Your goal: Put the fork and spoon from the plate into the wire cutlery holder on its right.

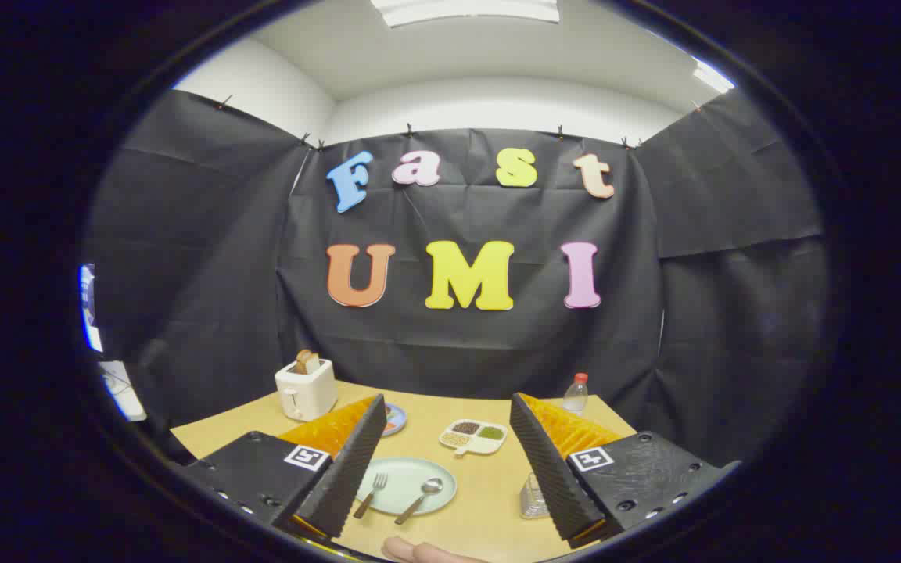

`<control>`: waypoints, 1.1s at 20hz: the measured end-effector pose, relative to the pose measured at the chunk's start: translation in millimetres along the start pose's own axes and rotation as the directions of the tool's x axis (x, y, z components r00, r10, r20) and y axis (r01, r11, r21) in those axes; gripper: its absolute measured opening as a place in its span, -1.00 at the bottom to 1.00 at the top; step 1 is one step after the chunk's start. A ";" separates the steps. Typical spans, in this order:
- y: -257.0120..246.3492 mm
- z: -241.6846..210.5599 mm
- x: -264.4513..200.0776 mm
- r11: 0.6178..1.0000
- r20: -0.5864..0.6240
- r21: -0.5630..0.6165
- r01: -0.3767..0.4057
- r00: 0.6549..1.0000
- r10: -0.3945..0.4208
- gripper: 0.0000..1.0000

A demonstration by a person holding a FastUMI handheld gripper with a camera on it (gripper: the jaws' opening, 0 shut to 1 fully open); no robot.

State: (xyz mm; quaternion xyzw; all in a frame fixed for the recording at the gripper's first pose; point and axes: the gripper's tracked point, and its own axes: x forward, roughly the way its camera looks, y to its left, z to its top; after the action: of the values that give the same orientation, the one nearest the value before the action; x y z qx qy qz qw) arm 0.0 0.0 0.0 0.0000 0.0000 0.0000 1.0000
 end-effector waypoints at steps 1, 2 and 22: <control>0.7 -0.5 0.9 1.000 0.002 0.007 0.007 1.000 -0.007 0.91; 0.2 -2.2 2.1 1.000 0.003 0.021 0.013 1.000 -0.013 0.91; 3.8 -147.3 52.3 0.994 -0.420 0.034 0.102 0.904 -0.078 0.91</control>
State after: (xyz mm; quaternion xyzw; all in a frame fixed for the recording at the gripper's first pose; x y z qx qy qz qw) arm 52.3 3.8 -147.3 0.0276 0.2138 -0.0462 0.9754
